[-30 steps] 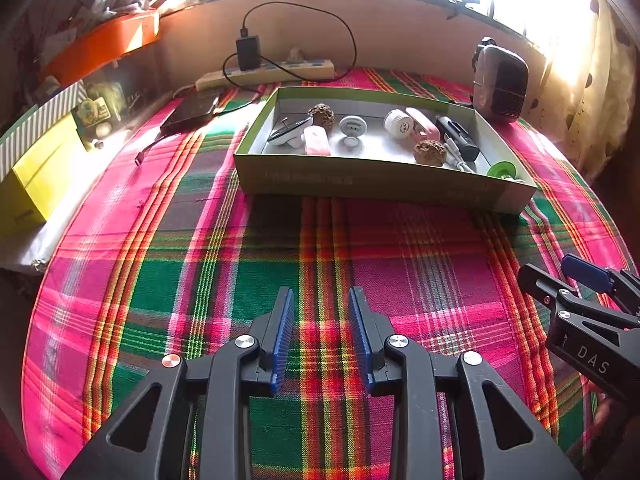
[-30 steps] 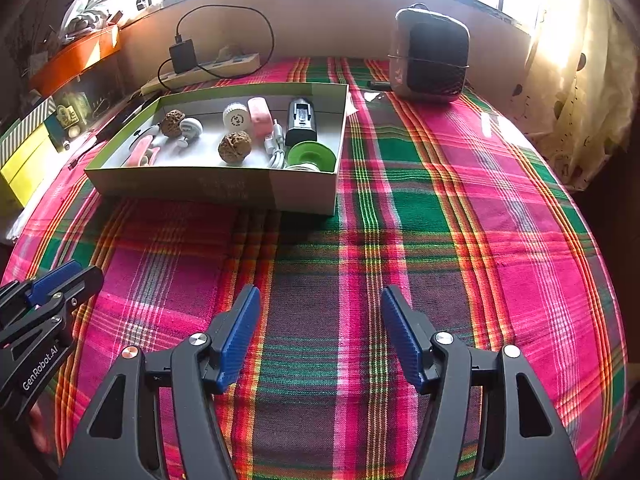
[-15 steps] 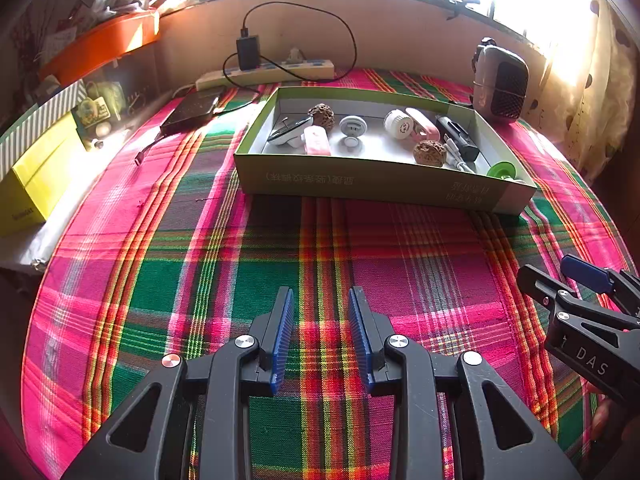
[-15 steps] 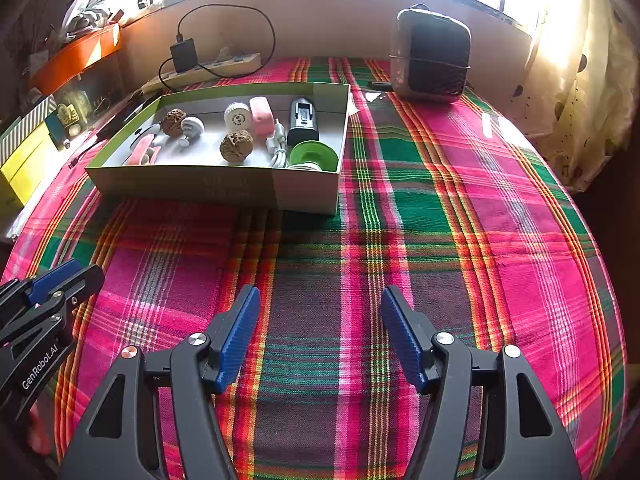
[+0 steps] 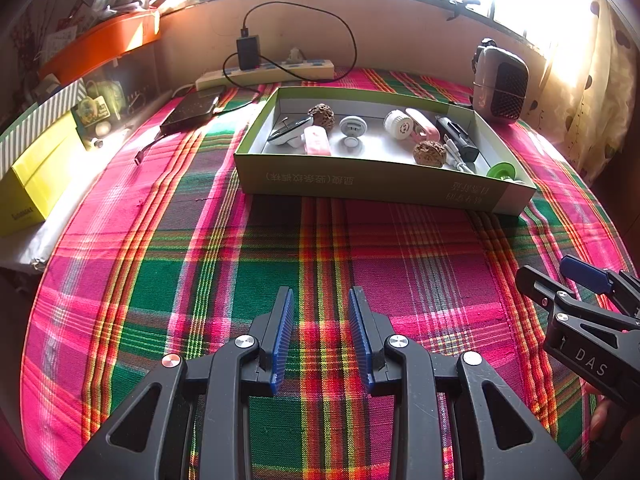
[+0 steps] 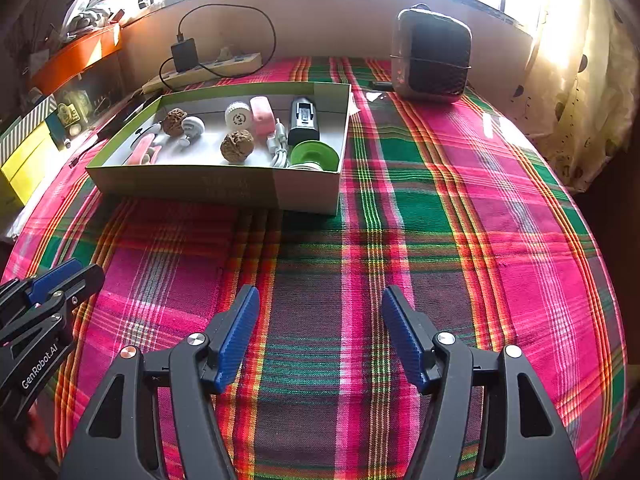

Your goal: Organize objects

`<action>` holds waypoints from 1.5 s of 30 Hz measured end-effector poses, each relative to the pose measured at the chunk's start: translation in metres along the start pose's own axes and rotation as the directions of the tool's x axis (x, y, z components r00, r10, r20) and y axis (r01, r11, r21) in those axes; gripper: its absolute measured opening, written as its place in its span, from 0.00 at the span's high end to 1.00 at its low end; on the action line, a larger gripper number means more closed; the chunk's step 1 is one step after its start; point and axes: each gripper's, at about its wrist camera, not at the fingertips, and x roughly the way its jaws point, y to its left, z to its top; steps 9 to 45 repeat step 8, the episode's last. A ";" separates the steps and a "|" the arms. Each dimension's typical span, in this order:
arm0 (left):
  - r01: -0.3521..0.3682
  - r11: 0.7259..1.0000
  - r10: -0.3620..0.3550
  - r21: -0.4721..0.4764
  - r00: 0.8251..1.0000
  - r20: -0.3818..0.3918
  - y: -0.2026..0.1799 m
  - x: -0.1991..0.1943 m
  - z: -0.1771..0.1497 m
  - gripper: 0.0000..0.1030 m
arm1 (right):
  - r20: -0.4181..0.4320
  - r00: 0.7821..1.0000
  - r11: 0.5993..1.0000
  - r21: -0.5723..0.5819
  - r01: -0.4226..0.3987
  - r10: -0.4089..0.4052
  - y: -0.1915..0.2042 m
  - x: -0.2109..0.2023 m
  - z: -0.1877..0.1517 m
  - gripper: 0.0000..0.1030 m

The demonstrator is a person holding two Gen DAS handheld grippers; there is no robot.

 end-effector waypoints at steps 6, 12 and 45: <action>-0.001 1.000 0.001 0.001 1.000 0.000 0.000 0.000 0.000 0.74 | 0.000 1.000 1.000 0.000 0.000 0.000 0.000 0.000 0.000 0.37; -0.002 1.000 0.002 0.001 1.000 0.000 0.000 0.000 0.000 0.74 | 0.000 1.000 1.000 0.000 0.000 0.000 0.000 0.000 0.000 0.37; -0.002 1.000 0.002 0.001 1.000 0.000 0.000 0.000 0.000 0.74 | 0.000 1.000 1.000 0.000 0.000 0.000 0.000 0.000 0.000 0.37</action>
